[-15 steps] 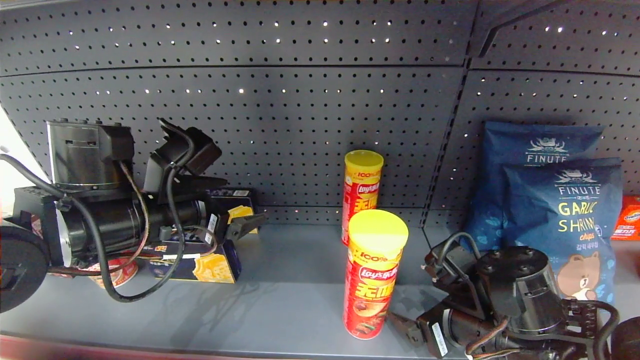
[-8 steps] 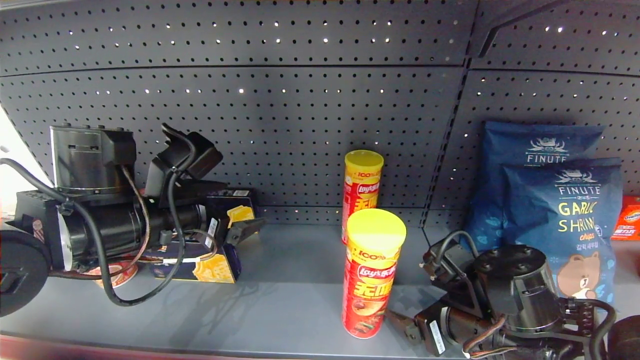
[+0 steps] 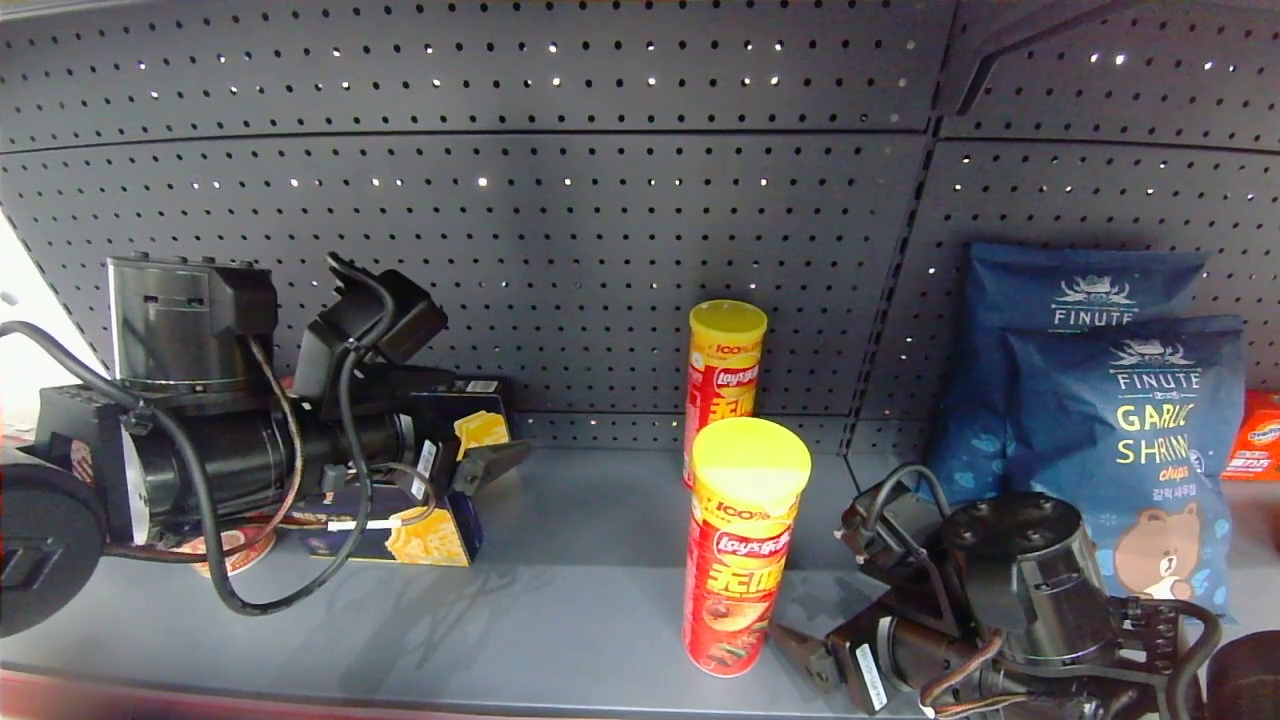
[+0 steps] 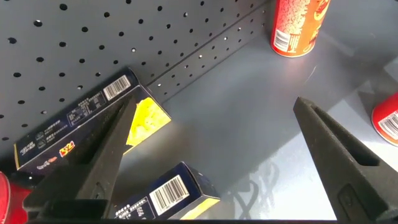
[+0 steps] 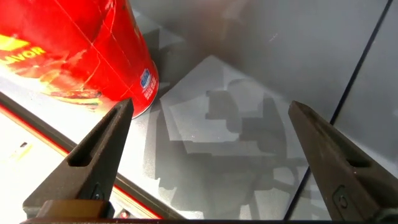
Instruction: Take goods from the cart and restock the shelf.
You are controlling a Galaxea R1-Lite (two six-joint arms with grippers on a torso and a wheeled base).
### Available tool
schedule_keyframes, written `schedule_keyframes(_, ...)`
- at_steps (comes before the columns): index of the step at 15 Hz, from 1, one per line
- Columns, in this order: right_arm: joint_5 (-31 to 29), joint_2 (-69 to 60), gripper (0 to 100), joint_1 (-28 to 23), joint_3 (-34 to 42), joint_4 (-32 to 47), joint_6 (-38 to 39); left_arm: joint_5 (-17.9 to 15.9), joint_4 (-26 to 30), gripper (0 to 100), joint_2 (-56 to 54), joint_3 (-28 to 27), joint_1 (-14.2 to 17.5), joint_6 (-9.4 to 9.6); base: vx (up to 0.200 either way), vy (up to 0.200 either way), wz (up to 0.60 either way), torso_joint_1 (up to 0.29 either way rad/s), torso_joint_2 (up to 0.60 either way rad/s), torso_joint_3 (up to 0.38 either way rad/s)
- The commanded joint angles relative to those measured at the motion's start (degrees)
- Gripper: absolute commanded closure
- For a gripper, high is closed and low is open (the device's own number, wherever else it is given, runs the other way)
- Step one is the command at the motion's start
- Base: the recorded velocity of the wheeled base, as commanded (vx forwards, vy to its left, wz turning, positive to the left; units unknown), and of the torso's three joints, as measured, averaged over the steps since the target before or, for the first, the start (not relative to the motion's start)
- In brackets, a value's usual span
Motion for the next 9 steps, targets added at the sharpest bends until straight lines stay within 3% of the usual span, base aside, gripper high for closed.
schedule_keyframes(1, 0.0, 0.5, 0, 0.0, -0.1, 0.0, -0.2, -0.1, -1.1, 0, 0.3, 0.3, 0.0, -0.08, 0.000, 0.000, 0.00, 0.000, 0.00, 0.000)
schedule_keyframes(7, 0.1, -2.5, 0, 0.1, 1.4, -1.1, -1.2, -0.1, -2.3, 0, -0.7, 2.8, -0.1, 0.01, 0.000, 0.000, 0.00, 0.000, 0.00, 0.000)
schedule_keyframes(9, -0.4, -7.0, 0, 0.4, 1.4, -1.3, -1.1, -0.1, -2.3, 0, -5.5, 5.0, -0.7, 0.45, 0.000, 0.000, 0.00, 0.000, 0.00, 0.000)
